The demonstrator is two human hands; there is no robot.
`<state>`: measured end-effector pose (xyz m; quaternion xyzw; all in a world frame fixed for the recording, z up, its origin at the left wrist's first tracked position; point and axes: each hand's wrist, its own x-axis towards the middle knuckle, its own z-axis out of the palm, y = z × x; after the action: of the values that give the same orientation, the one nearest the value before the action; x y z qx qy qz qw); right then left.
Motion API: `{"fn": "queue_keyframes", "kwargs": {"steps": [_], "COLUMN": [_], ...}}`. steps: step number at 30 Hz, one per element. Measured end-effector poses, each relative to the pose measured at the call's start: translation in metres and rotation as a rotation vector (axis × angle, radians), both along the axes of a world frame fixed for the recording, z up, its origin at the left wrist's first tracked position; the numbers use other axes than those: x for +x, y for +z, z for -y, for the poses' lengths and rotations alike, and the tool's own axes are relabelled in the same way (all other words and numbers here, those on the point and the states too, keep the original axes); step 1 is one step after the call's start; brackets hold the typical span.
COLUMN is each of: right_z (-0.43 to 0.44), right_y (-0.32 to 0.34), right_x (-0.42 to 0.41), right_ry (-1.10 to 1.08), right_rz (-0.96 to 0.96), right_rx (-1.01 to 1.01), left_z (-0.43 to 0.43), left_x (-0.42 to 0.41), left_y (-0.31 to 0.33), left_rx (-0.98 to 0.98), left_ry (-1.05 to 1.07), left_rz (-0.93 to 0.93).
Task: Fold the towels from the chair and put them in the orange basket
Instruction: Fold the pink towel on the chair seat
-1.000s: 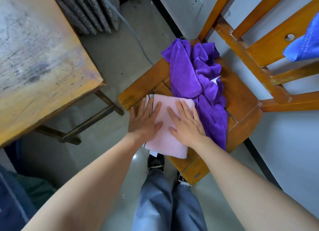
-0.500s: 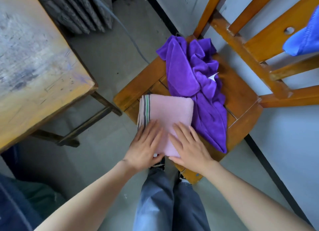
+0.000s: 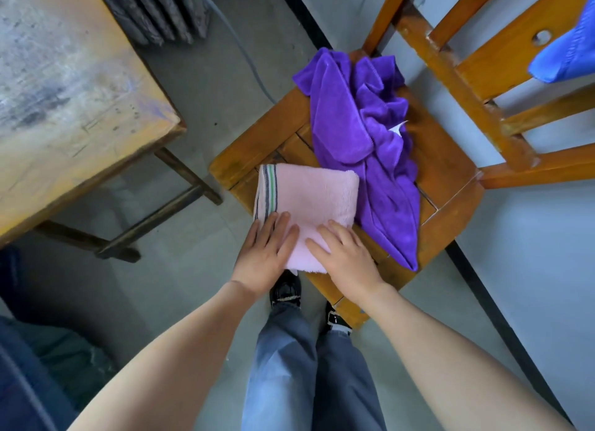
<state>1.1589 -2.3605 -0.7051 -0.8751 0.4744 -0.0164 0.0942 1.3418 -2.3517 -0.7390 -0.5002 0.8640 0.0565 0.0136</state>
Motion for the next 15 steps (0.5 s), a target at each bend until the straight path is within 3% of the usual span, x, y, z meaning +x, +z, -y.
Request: {"fn": "queue_keyframes", "kwargs": {"steps": [6,9,15], "right_z": [0.003,-0.001,0.011], "right_y": [0.032,0.058,0.154], "right_x": [0.012,0.014,-0.003], "right_ry": [-0.045,-0.033,0.026], "right_rz": [0.058,0.075,0.092], "right_rx": [-0.044,-0.071,-0.138], "left_z": [0.002,-0.008,0.007], "left_x": [-0.008,-0.011,-0.014], "left_y": [0.018,0.038,0.133], "left_rx": [0.087,0.033,0.001], "left_ry": [0.181,0.320,0.229], "left_rz": [-0.090,-0.186,-0.268]}}
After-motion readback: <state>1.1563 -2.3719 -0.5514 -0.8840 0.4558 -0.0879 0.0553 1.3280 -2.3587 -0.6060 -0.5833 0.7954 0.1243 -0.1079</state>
